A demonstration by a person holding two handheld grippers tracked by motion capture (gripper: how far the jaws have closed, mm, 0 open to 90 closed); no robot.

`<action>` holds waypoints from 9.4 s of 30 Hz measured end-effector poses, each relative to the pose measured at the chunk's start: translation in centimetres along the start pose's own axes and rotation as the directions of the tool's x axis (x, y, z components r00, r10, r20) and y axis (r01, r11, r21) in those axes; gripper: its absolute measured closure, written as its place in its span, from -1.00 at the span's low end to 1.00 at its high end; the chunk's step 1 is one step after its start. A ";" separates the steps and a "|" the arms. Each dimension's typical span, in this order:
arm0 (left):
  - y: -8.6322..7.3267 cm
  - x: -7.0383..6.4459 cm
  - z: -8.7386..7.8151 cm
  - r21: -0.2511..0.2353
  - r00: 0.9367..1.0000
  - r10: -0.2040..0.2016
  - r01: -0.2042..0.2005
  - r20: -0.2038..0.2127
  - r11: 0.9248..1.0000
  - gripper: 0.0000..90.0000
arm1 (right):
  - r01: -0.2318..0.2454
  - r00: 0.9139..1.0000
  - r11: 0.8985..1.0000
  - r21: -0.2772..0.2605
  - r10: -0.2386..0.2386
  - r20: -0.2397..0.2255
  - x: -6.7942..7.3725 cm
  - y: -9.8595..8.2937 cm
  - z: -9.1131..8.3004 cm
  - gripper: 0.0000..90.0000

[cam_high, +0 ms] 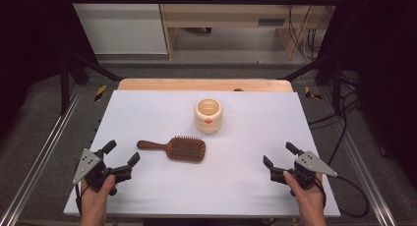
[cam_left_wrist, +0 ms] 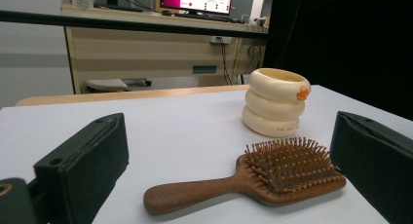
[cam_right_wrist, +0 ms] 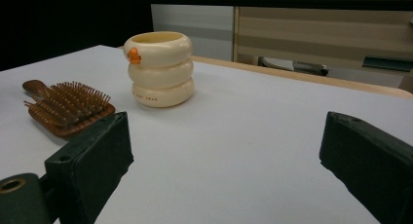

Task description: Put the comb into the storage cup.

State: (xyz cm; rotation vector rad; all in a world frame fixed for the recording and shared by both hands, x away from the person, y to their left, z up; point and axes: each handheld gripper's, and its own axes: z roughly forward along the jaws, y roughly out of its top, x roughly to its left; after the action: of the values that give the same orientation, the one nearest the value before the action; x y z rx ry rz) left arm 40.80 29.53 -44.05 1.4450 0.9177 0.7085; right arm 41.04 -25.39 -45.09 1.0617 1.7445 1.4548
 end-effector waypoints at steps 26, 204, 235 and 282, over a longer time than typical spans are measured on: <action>-0.4 -5.9 2.4 0.143 0.993 0.049 -0.064 0.106 0.988 -0.86 | -0.016 1.000 1.000 -0.007 0.016 0.015 -0.6 -0.2 -0.4 -0.89; 0.9 -9.4 11.0 0.498 0.988 0.152 -0.145 0.027 0.855 0.03 | 0.015 1.000 0.999 0.047 -0.013 -0.023 0.0 -0.5 0.7 -0.89; 1.6 -5.4 11.6 0.664 0.995 0.083 -0.093 0.047 0.741 -0.87 | 0.017 0.999 0.998 0.061 -0.015 -0.032 0.1 -0.7 0.7 -0.89; -0.4 -5.3 13.2 0.819 0.991 0.050 -0.134 0.128 0.557 0.22 | 0.023 0.999 0.997 0.079 -0.019 -0.050 0.4 -0.7 0.9 -0.90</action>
State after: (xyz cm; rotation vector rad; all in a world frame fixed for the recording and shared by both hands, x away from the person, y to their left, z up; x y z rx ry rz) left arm 49.48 18.27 -45.18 2.3669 1.1836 0.2399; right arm 41.49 -24.62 -45.99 1.0530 1.8563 1.4205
